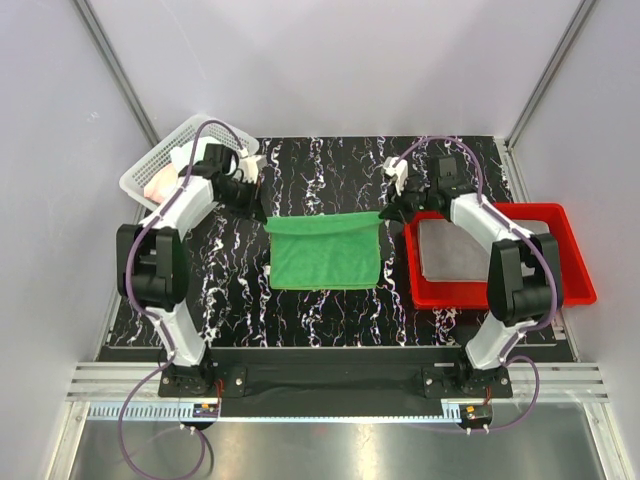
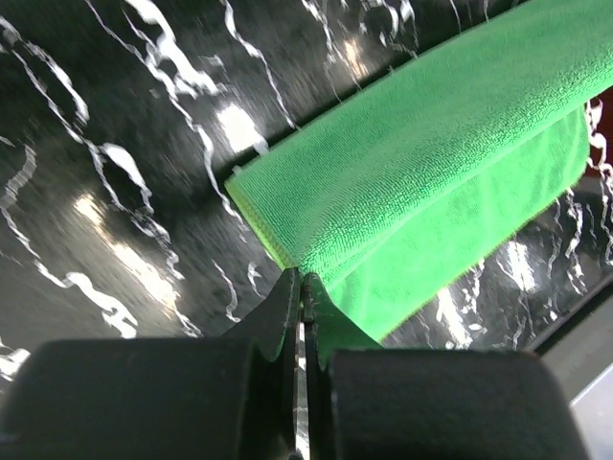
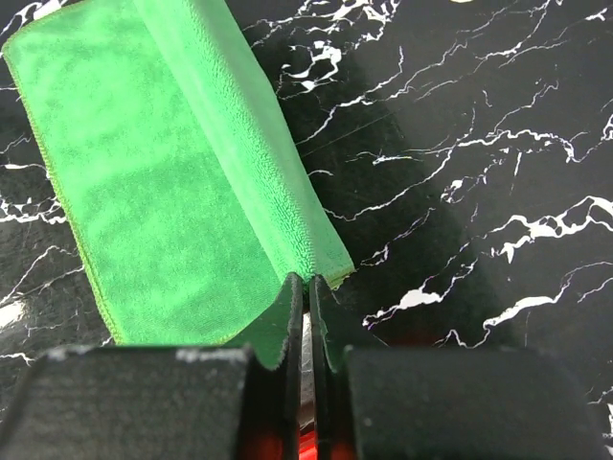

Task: Fold and stack the towels
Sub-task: Fold the towel

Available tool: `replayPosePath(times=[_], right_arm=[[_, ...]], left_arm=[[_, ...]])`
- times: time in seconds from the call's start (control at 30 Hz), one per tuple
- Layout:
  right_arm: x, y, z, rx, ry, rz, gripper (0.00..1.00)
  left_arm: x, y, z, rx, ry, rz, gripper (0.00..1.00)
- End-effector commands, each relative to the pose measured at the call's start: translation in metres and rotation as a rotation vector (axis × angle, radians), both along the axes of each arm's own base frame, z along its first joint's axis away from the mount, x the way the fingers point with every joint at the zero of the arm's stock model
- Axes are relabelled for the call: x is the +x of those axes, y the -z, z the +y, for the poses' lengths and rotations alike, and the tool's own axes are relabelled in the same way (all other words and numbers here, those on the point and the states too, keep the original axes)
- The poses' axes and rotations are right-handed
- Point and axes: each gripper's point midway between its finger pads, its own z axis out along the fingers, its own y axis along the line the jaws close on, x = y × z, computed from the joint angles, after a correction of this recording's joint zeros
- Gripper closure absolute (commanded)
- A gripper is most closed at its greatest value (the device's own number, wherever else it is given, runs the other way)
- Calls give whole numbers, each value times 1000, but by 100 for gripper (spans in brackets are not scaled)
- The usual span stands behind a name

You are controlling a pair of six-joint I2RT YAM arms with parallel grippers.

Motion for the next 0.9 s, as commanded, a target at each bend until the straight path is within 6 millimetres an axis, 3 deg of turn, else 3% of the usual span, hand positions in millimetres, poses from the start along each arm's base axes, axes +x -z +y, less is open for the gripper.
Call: replayPosePath(times=[0.0,0.07,0.1,0.17,0.2,0.27,0.4,0.6,0.73,0.87], right_arm=[[-13,-16,4,24,-35,-51,100],[-20,-20,5,28,-23,-52,100],[-30,-13,6,31,-29,-29,100],[-39,-17,8,41,-21,-33,100],[-48,-6,7,35,-16,-4,100],[-56,-5,8,37,-8,-1,100],[-75,17,11,14,9,47,100],[-88,34,6,-42,45,99,100],[-97,45,1,-67,65,152,100],[-105,43,-2,-72,76,150,100]], left_arm=[[-12,-24,-8,-35,5,-68,100],[-21,-26,-14,-55,10,-73,100],[-27,-32,-15,-60,7,-92,100],[-40,-28,-19,-74,6,-73,100],[-43,-31,-20,-80,8,-84,100],[-52,-26,-22,-81,11,-62,100],[-69,-14,-24,-70,9,-27,100],[-88,10,-20,-2,0,23,100],[-96,14,-22,-16,-24,59,100],[-103,15,-17,6,-48,55,100]])
